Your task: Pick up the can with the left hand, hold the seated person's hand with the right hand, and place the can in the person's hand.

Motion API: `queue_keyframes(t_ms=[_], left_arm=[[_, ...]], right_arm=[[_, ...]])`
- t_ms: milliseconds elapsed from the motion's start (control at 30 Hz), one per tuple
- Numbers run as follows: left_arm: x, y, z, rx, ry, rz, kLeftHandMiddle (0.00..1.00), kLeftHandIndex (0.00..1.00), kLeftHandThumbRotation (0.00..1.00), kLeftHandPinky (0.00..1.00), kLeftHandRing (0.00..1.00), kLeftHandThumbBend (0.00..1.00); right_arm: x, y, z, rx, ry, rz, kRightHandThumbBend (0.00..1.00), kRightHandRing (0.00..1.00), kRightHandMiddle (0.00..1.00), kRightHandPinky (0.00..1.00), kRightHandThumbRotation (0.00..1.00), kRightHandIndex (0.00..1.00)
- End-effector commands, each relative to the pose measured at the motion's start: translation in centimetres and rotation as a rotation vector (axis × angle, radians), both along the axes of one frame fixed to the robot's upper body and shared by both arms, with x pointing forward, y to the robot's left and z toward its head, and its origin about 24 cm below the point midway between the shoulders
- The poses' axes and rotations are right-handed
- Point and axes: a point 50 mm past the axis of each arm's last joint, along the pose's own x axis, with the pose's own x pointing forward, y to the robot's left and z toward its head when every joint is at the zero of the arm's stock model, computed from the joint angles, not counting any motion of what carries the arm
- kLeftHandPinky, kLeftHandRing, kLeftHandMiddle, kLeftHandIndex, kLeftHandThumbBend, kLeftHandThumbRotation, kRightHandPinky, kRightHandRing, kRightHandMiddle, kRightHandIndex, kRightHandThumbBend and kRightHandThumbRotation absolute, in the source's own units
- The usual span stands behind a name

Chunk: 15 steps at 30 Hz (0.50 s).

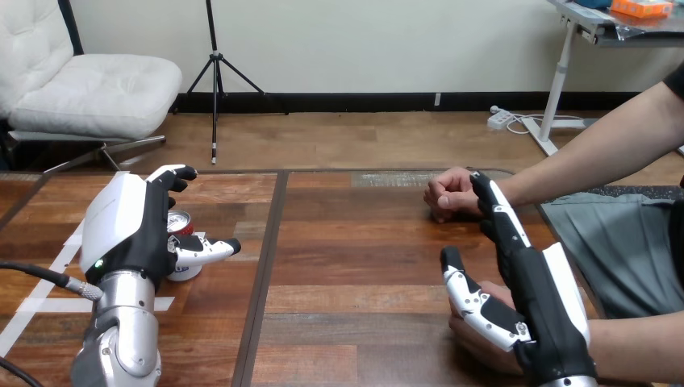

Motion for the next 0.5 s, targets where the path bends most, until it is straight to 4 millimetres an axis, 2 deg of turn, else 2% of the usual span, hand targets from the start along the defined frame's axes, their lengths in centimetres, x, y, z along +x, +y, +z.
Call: queue_keyframes(t_ms=[0, 467], left_arm=[[0.97, -0.13, 1.45, 0.035, -0.061, -0.001, 0.8, 0.78, 0.04, 0.64, 0.75, 0.8], [0.74, 0.1, 1.01, 0.036, -0.035, 0.018, 0.8, 0.78, 0.03, 0.64, 0.76, 0.79]], right_arm=[[0.66, 0.01, 2.3, -0.016, -0.122, 0.023, 0.14, 0.99, 0.98, 0.99, 0.12, 0.97], [0.65, -0.15, 2.37, -0.024, -0.12, 0.027, 0.13, 0.98, 0.98, 0.98, 0.1, 0.96]])
